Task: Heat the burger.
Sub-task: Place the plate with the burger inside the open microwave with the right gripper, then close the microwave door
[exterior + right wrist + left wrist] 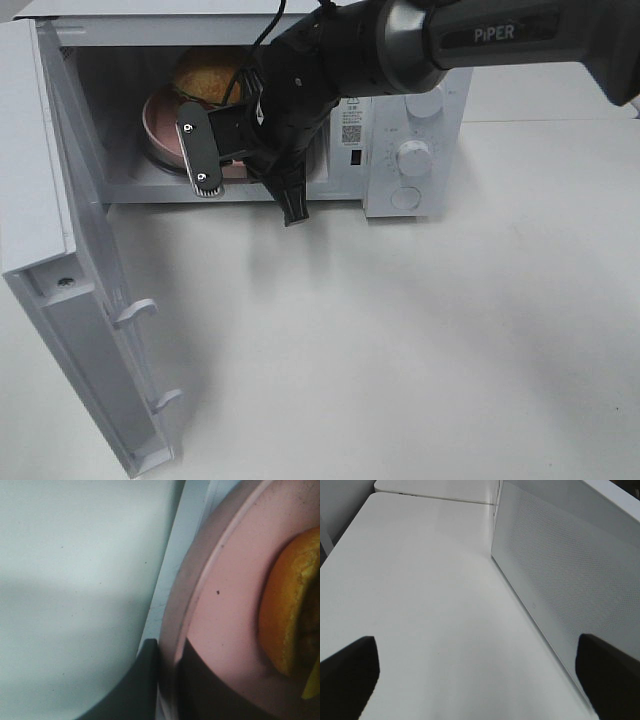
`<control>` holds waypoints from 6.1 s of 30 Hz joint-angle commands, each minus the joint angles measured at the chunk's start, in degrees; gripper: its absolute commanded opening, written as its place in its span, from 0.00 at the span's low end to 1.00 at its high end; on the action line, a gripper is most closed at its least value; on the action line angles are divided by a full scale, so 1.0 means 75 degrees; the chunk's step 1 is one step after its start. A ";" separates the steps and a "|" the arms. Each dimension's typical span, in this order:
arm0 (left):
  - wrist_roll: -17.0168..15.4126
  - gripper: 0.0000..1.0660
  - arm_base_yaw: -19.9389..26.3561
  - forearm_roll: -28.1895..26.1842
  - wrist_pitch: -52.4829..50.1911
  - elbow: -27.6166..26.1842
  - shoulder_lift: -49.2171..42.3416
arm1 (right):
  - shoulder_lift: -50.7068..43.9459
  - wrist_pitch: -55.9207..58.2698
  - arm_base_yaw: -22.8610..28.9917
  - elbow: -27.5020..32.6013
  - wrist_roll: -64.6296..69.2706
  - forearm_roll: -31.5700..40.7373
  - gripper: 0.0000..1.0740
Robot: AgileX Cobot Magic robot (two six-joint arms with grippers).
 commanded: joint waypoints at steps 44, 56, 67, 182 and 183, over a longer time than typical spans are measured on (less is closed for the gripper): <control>-0.0008 0.94 0.0031 -0.0061 -0.0053 0.0023 -0.0138 | 0.0328 -0.0168 -0.0359 -0.0466 0.0229 -0.0115 0.44; -0.0008 0.94 0.0031 -0.0061 -0.0053 0.0023 -0.0138 | -0.0703 -0.1314 -0.0283 0.1039 0.0183 -0.0138 0.67; -0.0008 0.94 0.0031 -0.0061 -0.0053 0.0023 -0.0138 | -0.1604 -0.2009 -0.0275 0.2376 0.0168 -0.0138 0.67; -0.0008 0.94 0.0031 -0.0061 -0.0053 0.0023 -0.0138 | -1.6494 0.3843 -0.4584 0.9397 0.8556 0.1406 0.66; -0.0008 0.94 0.0031 -0.0061 -0.0053 0.0023 -0.0138 | -1.6753 0.3843 -0.4652 0.9397 0.8556 0.1436 0.66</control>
